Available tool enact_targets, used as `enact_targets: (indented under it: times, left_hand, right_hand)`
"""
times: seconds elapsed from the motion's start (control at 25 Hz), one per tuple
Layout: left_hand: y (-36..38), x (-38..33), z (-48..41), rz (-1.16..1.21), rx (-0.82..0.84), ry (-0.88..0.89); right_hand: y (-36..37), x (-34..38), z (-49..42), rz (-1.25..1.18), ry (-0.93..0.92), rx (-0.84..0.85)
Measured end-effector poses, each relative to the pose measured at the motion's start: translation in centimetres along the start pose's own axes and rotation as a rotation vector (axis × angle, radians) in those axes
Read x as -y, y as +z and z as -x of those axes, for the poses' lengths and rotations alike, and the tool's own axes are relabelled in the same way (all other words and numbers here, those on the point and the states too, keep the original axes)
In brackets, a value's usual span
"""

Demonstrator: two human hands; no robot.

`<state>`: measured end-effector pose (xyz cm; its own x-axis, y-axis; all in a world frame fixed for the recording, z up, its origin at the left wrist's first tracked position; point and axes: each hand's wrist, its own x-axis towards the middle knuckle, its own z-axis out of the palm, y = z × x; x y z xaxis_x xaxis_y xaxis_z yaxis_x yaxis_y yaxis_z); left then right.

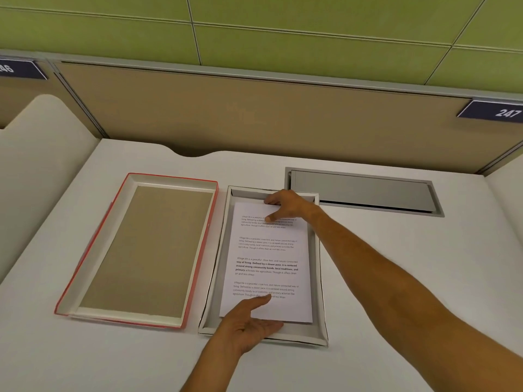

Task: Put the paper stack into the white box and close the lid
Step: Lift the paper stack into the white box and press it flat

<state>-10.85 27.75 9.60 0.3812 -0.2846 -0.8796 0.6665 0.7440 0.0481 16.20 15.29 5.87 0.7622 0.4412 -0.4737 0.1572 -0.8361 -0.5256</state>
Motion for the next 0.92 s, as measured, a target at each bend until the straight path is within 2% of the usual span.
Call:
enact_targets:
  times: [0.64, 0.92]
  left_hand:
    - [-1.3, -0.1, -1.0, -0.017, -0.005, -0.016]
    - [-2.0, -0.3, -0.2, -0.068, 0.049, -0.030]
  right_hand:
    - [1.1, -0.2, 0.3, 0.006, -0.041, -0.079]
    - [0.3, 0.6, 0.2, 0.042, -0.049, -0.024]
